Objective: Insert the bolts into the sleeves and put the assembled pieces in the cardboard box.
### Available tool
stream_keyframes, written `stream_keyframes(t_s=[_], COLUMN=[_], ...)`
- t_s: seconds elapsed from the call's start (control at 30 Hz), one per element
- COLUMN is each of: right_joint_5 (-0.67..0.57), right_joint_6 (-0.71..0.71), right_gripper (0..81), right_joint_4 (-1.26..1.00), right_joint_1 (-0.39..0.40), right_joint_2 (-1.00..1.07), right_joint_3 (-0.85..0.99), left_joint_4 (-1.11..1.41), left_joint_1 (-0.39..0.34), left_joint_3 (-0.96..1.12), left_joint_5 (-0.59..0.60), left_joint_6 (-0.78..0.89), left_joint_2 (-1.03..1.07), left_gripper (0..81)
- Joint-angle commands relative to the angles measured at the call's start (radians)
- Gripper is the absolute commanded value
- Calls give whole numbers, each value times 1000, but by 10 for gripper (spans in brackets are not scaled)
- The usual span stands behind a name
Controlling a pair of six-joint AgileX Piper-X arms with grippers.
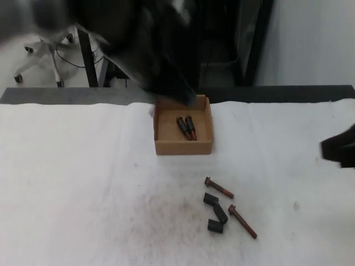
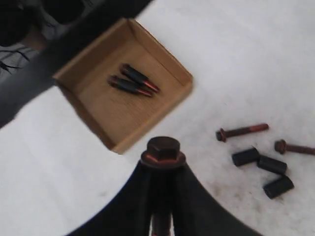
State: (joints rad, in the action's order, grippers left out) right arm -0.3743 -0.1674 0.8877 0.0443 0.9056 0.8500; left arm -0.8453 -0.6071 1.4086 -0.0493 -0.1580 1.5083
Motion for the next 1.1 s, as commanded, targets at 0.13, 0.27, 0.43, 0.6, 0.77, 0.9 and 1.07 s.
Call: stream_keyframes(t_s=[0.13,0.27,0.43,0.6,0.77,0.9,1.07], right_joint_5=[-74,-56,180,278,301,301,301], right_joint_6=[-158,-163,-313,-469,-577,-646,-667], right_gripper=[2,96,348,312,300,300,300], right_joint_4=[-173,-271,-267,-176,-96,-98,-98], right_joint_1=[230,390,541,586,586,586,586], right_joint_2=[290,408,564,697,767,776,794], right_joint_3=[3,24,121,224,262,261,261], left_joint_4=[80,151,205,206,206,206,206], left_joint_1=[165,230,253,253,253,253,253], left_joint_3=[-143,-318,-494,-589,-629,-638,-639], left_joint_5=[60,166,247,246,246,246,246], left_joint_6=[19,92,115,115,115,113,113], left_joint_2=[-267,-405,-553,-653,-691,-693,-693], left_gripper=[3,3,3,3,3,3,3])
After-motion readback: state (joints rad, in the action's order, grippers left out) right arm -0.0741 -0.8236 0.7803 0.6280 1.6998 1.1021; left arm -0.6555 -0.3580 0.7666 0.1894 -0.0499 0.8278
